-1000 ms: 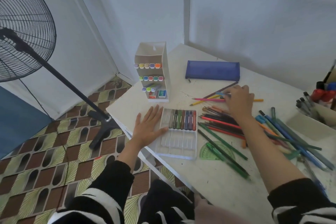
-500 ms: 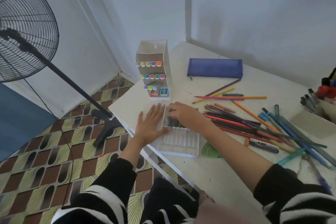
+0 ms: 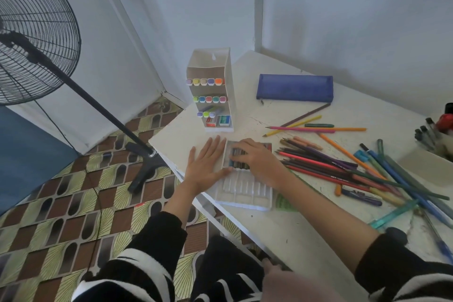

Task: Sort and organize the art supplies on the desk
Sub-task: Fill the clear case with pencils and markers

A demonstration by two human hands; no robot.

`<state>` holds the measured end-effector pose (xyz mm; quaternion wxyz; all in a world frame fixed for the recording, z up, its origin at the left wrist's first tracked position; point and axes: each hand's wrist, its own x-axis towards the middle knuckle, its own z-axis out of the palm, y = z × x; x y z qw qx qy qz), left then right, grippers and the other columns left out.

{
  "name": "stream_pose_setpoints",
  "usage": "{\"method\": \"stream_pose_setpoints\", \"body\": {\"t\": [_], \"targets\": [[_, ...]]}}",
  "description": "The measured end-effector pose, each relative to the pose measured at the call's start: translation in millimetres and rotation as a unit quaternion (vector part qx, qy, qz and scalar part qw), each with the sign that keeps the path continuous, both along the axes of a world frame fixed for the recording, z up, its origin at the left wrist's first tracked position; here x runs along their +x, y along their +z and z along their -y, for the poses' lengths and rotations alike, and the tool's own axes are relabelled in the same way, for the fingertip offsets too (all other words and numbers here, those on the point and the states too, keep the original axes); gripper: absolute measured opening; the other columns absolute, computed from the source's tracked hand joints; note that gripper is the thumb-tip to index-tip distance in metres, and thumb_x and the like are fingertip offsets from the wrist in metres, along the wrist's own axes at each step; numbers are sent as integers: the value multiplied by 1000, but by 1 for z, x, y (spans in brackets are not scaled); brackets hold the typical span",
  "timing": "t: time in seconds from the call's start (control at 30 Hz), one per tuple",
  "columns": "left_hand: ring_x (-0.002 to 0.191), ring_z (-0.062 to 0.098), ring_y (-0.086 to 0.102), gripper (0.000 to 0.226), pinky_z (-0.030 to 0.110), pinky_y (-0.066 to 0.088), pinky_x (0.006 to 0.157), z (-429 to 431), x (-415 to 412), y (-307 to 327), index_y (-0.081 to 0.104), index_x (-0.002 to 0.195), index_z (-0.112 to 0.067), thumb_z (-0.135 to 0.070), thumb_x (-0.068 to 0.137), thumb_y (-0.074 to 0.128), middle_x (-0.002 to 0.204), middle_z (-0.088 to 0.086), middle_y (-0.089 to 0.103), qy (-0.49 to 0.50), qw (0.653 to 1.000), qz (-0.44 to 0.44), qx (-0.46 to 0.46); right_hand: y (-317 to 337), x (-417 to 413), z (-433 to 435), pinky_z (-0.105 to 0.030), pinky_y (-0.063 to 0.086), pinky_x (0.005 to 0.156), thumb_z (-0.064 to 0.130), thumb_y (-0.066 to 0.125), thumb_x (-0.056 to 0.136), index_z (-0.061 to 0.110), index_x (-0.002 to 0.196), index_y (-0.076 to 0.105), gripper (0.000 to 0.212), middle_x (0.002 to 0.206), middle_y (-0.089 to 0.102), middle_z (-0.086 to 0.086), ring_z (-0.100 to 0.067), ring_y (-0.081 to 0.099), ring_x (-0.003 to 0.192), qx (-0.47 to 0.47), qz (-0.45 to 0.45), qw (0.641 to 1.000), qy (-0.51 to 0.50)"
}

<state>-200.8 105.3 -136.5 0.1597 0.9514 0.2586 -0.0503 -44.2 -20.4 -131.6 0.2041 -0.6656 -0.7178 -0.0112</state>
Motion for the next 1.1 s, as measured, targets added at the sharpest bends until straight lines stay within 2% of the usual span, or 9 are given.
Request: {"method": "stream_pose_setpoints", "body": {"t": [0.13, 0.2, 0.27, 0.37, 0.43, 0.57, 0.87, 1.0, 1.1], "targets": [[142, 2, -21, 100, 47, -12, 115, 0, 1, -1, -19, 144, -39, -91, 59, -14, 155, -17, -21, 0, 1000, -1, 7, 6, 17, 7, -45, 45, 87, -21, 60, 62, 17, 118, 65, 68, 128, 57, -9, -31, 52, 115, 13, -10, 998, -60], [142, 2, -21, 102, 46, -12, 115, 0, 1, 0, -21, 143, -38, -91, 57, -16, 155, -16, -22, -1, 1000, -8, 12, 11, 38, 18, -48, 42, 95, -22, 53, 66, 16, 123, 62, 68, 129, 57, -8, -30, 49, 117, 39, -56, 984, -167], [141, 2, -23, 104, 45, -13, 115, 1, 0, 0, -21, 144, -36, -92, 56, -16, 155, -15, -24, -2, 1000, -9, 12, 20, 65, 29, -48, 41, 96, -16, 55, 73, 12, 121, 62, 56, 125, 58, -11, -31, 49, 115, 42, -66, 953, -293], [141, 3, -24, 104, 46, -13, 115, 1, 0, -1, -21, 144, -34, -91, 57, -16, 154, -15, -24, -4, 1000, -9, 14, 31, 106, 45, -45, 38, 89, 4, 51, 90, 12, 118, 62, 32, 123, 55, -13, -33, 42, 114, -57, -38, 895, -440], [140, 3, -25, 104, 47, -12, 116, 0, 1, -1, -22, 143, -34, -91, 57, -16, 154, -14, -25, -6, 1000, -14, 17, 35, 123, 56, -47, 36, 89, 14, 44, 97, 12, 113, 64, 26, 118, 54, -14, -35, 39, 112, -139, -28, 868, -476], [140, 4, -25, 109, 48, -13, 115, 0, 1, -1, -24, 143, -34, -96, 54, -8, 153, -15, -27, -8, 1000, -12, 18, 35, 135, 69, -49, 33, 93, 25, 53, 95, 19, 114, 65, 24, 119, 53, -12, -34, 39, 114, -187, -30, 863, -468], [139, 2, -27, 108, 47, -14, 113, 1, -1, 0, -27, 139, -38, -98, 54, -2, 149, -18, -31, -7, 1000, -8, 21, 40, 126, 71, -44, 34, 88, 23, 64, 87, 15, 92, 66, 10, 110, 60, -8, -32, 45, 109, -102, -75, 871, -474], [140, 3, -26, 109, 46, -15, 113, 2, 0, 1, -27, 139, -38, -98, 53, -2, 150, -18, -30, -6, 1000, -8, 18, 45, 114, 64, -40, 32, 82, 18, 64, 86, 16, 91, 68, 7, 110, 62, -5, -30, 46, 107, -19, -82, 895, -437], [140, 4, -25, 108, 47, -15, 113, 1, 0, 1, -27, 139, -38, -98, 53, -2, 150, -18, -31, -6, 1000, -9, 18, 46, 96, 49, -34, 29, 78, 14, 67, 82, 16, 87, 69, 6, 100, 63, -2, -22, 46, 96, 36, -128, 928, -347]]}}
